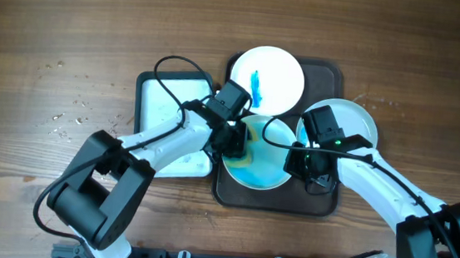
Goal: Clean dirty plates on tray and stack at the side
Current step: 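Scrub the blue stain on the right-held plate with the sponge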
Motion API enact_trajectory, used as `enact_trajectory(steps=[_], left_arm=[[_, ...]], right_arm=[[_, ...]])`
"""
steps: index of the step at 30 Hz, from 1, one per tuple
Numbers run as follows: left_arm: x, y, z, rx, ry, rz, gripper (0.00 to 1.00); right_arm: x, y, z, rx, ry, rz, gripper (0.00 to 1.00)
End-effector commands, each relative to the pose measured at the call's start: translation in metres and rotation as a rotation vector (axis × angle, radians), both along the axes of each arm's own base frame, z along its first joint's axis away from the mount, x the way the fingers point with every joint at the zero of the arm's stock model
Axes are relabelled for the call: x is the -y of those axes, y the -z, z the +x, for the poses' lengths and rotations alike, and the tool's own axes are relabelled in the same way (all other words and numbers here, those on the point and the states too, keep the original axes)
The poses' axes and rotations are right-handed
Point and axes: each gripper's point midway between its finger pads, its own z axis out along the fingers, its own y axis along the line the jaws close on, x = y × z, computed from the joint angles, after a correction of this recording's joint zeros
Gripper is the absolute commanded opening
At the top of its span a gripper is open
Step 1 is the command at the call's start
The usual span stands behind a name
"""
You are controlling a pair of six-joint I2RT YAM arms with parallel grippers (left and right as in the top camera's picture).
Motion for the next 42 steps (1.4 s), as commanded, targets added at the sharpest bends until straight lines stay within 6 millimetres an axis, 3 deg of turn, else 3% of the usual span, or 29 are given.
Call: enact_trajectory(steps=[1, 7, 11, 18, 24, 29, 32, 36, 39, 42], left_arm=[[0.038, 0.004, -0.017, -0.131, 0.060, -0.253, 0.04], [0.078, 0.008, -0.033, -0.164, 0.069, -0.329, 0.04], [0.109, 0.018, -0.059, -0.227, 0.119, -0.379, 0.04], [0.126, 0.007, -0.079, -0.293, 0.189, -0.467, 0.04], [0.091, 0.021, -0.058, -0.311, 0.068, -0.378, 0.04], [0.032, 0.029, -0.025, -0.240, -0.067, -0.208, 0.04], [-0.009, 0.024, -0.008, -0.127, -0.115, -0.031, 0.04], [-0.044, 0.012, 0.005, -0.002, -0.145, 0.145, 0.04], [-0.050, 0.006, 0.013, 0.047, -0.161, 0.174, 0.04], [-0.022, 0.003, 0.011, 0.029, -0.099, 0.048, 0.04]], right_arm=[[0.018, 0.012, -0.006, -0.019, 0.016, -0.092, 0.04], [0.018, 0.012, -0.006, -0.019, 0.016, -0.092, 0.04], [0.018, 0.012, -0.006, -0.021, 0.016, -0.093, 0.04], [0.018, 0.012, -0.006, -0.023, 0.017, -0.093, 0.04], [0.018, 0.012, -0.007, -0.023, 0.016, -0.093, 0.04], [0.018, 0.012, -0.007, -0.023, 0.016, -0.093, 0.05], [0.018, 0.012, -0.006, -0.022, 0.016, -0.093, 0.04], [0.018, 0.012, -0.006, -0.022, 0.016, -0.093, 0.04], [0.018, 0.012, -0.006, -0.022, 0.016, -0.093, 0.04], [0.018, 0.012, -0.006, -0.023, 0.016, -0.093, 0.04]])
